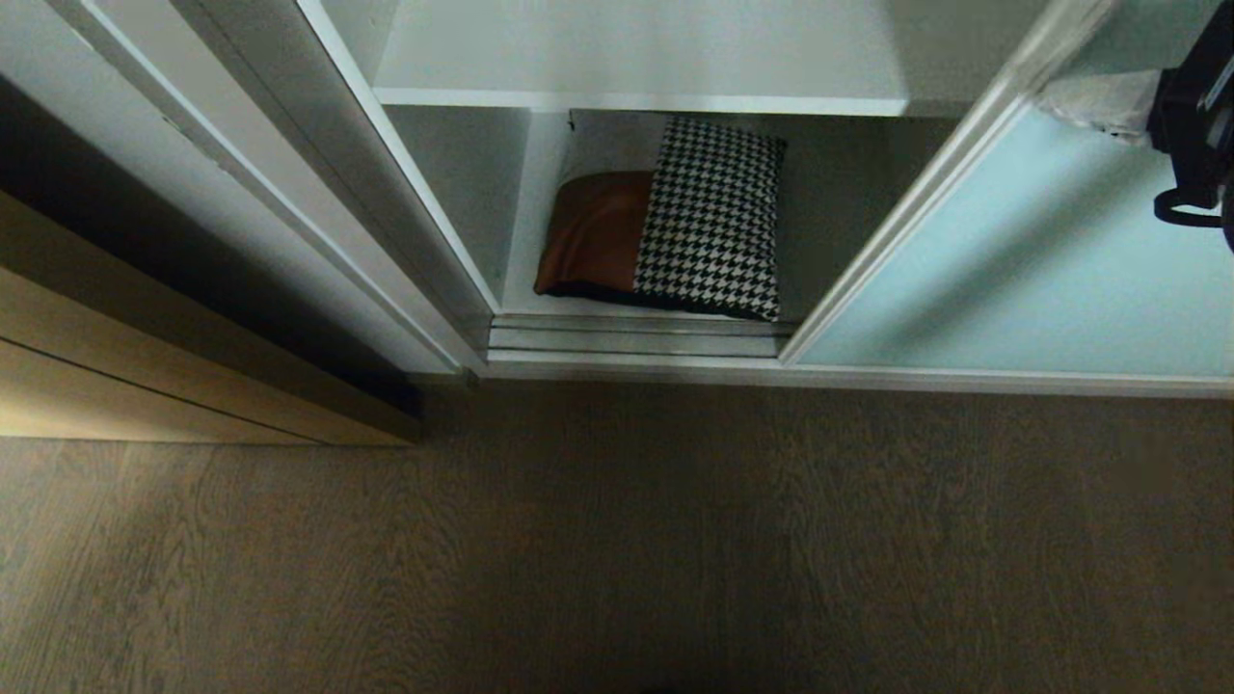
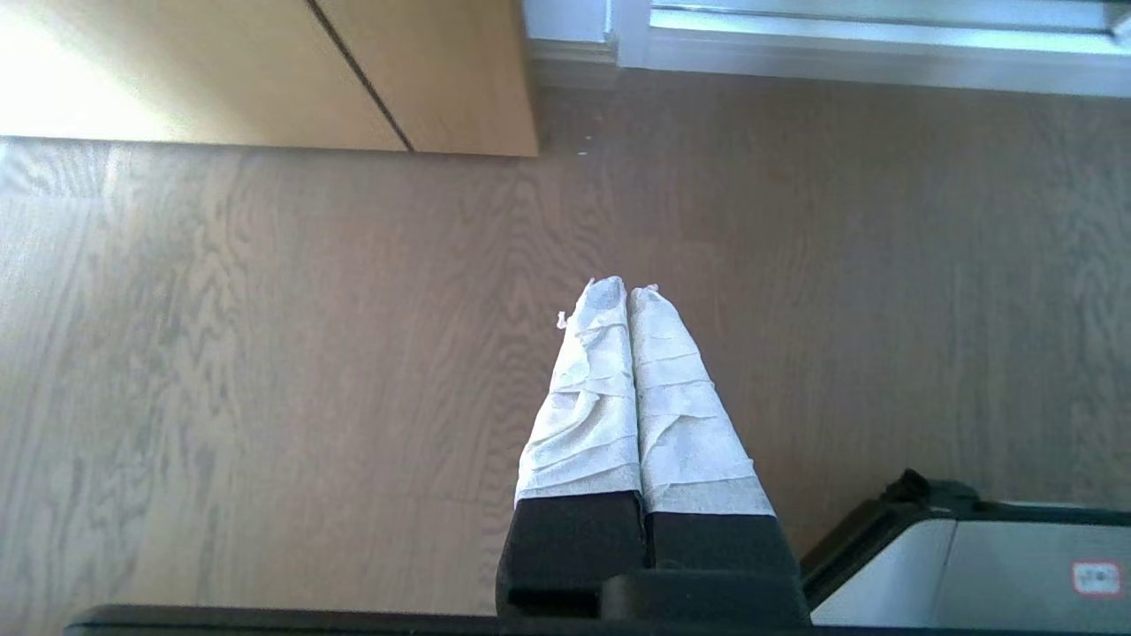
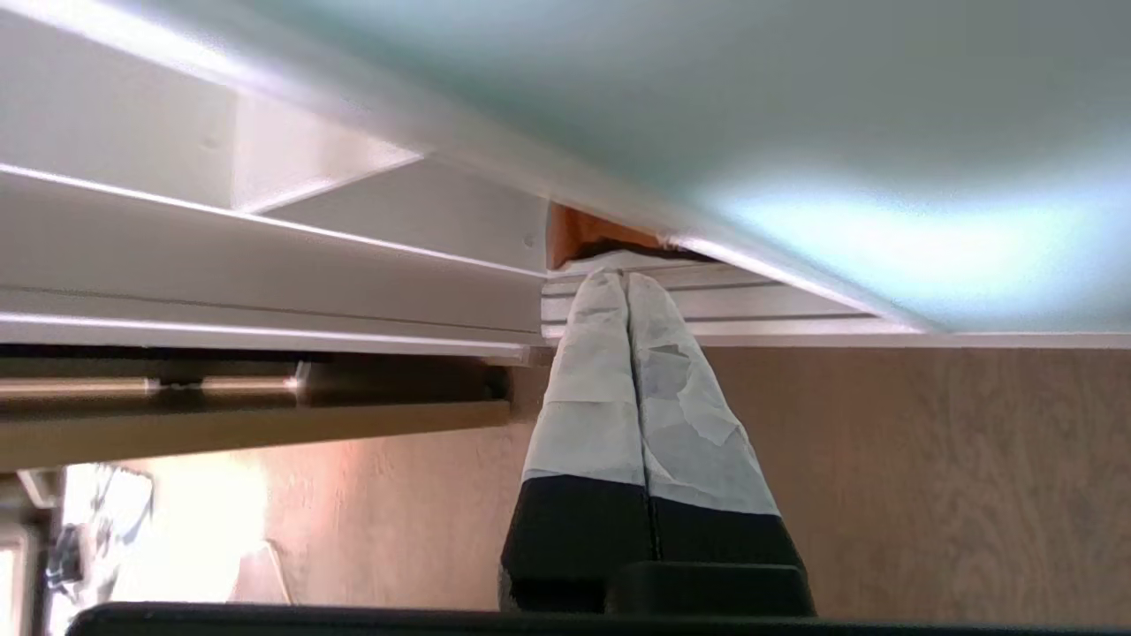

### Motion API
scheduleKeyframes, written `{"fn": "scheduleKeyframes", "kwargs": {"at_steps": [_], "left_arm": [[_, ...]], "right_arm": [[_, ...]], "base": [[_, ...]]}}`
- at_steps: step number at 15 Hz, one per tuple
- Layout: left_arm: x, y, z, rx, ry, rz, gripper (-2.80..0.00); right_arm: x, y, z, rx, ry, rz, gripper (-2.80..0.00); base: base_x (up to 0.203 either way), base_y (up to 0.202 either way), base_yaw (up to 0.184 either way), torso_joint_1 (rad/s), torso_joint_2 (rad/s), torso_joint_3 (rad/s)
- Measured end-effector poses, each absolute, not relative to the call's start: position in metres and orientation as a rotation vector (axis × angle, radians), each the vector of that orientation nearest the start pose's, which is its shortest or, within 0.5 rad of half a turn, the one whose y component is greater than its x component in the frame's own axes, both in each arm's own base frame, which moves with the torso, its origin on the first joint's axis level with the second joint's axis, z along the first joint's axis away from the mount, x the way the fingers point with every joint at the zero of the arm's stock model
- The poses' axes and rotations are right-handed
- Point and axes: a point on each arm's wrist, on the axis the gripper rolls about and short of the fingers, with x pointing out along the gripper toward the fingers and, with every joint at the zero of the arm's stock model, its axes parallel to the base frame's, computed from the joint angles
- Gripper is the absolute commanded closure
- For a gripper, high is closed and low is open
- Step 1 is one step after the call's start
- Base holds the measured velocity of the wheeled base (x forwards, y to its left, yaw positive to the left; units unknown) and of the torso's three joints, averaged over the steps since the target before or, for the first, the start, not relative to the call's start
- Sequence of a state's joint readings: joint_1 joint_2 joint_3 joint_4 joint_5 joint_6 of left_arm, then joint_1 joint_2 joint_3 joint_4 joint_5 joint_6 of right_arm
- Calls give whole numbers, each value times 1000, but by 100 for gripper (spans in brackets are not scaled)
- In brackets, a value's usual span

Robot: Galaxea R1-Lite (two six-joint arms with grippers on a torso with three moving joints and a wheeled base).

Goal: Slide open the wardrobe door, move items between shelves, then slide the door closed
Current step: Close the door

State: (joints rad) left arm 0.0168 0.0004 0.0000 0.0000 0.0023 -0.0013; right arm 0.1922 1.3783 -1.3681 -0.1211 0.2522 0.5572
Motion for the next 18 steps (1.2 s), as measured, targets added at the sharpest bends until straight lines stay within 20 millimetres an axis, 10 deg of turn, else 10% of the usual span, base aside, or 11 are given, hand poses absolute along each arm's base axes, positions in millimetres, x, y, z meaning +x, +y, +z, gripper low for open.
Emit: {"fn": "scheduleKeyframes", "kwargs": {"at_steps": [6,18], "left_arm": [[-23,0,75,-1,0,20,0],[-23,0,75,-2,0,20,0]], "right_arm": [[187,111,376,477,55,636,0],[156,103,375,481,38,673,0]], "base": [[0,0,0,0,0,0],[0,0,0,0,0,0]]}}
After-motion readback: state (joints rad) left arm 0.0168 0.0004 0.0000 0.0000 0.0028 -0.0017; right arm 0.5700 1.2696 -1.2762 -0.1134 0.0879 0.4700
